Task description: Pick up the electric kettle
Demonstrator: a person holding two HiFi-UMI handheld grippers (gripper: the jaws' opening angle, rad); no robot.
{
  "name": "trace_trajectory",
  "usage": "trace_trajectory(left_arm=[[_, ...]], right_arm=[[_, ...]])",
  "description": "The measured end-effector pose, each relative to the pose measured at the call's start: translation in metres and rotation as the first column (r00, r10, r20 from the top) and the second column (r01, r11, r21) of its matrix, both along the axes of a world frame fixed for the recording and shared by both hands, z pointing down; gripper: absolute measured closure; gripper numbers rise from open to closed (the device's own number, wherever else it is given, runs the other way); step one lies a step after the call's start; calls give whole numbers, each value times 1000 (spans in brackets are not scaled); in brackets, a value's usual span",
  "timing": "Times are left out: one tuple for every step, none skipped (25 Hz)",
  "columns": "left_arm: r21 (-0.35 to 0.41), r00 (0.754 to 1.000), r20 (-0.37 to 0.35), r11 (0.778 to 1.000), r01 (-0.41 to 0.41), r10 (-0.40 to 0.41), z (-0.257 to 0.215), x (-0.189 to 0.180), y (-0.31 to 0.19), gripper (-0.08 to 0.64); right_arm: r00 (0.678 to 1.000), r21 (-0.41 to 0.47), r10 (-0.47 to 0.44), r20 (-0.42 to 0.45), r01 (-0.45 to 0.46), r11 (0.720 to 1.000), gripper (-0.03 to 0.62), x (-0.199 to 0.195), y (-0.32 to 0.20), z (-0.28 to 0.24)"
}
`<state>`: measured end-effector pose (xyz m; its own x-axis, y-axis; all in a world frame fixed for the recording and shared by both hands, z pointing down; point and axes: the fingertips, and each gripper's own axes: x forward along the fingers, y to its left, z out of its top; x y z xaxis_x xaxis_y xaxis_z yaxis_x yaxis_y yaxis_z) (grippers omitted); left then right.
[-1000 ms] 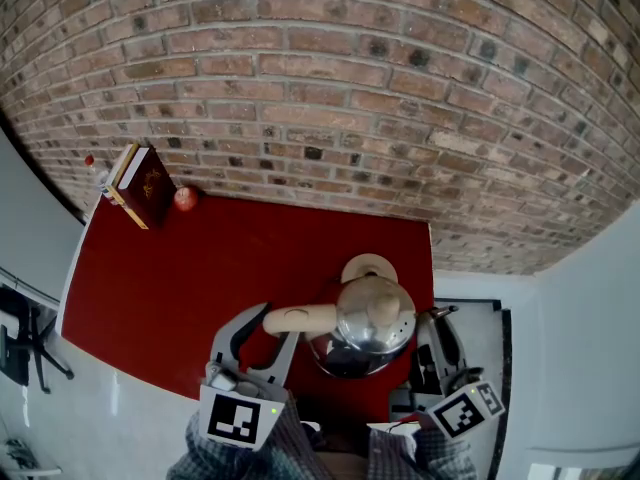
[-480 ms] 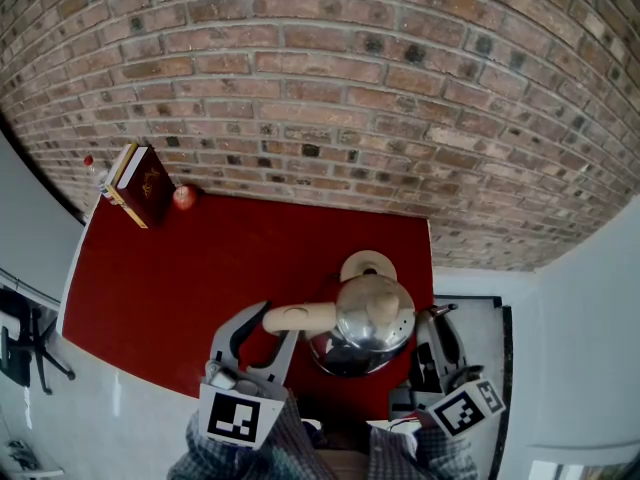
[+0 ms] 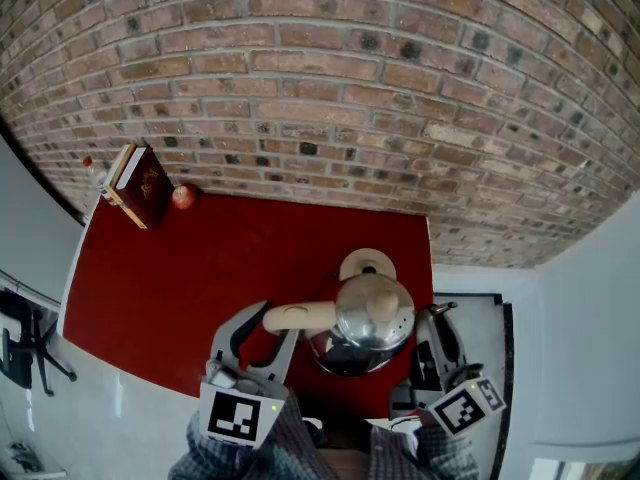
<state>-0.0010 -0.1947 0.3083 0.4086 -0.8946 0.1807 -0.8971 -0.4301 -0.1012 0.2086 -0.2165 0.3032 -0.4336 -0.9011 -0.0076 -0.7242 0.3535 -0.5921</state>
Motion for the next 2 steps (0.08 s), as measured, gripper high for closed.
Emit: trace_trajectory(left_arm=[[-1, 1000, 0, 1000, 0, 0, 0, 0, 0, 410], [-2, 1000, -1, 1000, 1, -1, 1, 0, 0, 410]], right_arm=[[1000, -1, 0, 0, 0, 1000, 491, 0, 0, 1], [1000, -3, 0, -1, 0, 1000, 490, 0, 0, 1]])
